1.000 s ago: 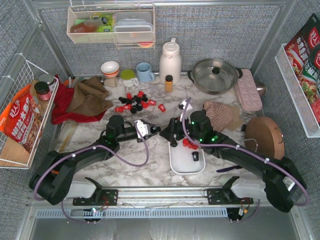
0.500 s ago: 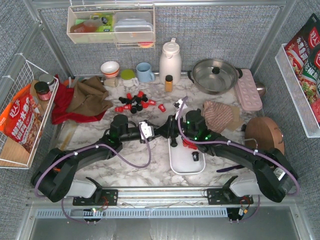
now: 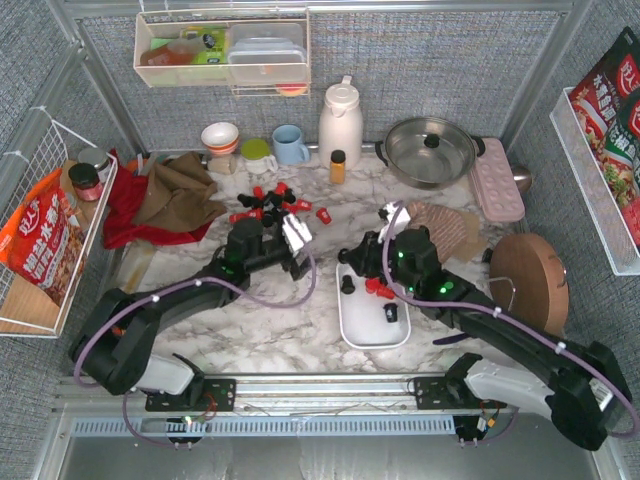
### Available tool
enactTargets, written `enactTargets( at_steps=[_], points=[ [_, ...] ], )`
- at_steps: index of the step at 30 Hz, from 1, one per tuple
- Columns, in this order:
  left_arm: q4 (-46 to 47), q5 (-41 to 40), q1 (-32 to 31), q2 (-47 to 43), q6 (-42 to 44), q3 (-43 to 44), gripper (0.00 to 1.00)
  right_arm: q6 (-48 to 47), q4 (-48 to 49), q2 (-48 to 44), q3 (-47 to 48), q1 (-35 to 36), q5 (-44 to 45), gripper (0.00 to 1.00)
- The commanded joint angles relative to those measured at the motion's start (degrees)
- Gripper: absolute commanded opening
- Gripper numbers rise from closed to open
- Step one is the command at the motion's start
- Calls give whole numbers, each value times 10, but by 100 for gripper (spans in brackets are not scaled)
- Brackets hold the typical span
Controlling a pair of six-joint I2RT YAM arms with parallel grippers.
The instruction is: Mix the coffee capsules in the storage basket
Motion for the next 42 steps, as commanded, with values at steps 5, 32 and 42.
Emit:
enactTargets(
  at_steps=[5, 32, 42],
  points=[
    [-204, -291, 76, 132, -202, 193, 99, -132, -224, -86, -22, 0, 145, 23],
    [-461, -409, 231, 342, -326, 407, 85, -119, -257, -90, -49, 4, 50, 56],
    [-389, -324, 258, 348, -298, 369, 83, -124, -243, -108, -55, 6, 32, 56]
  ],
)
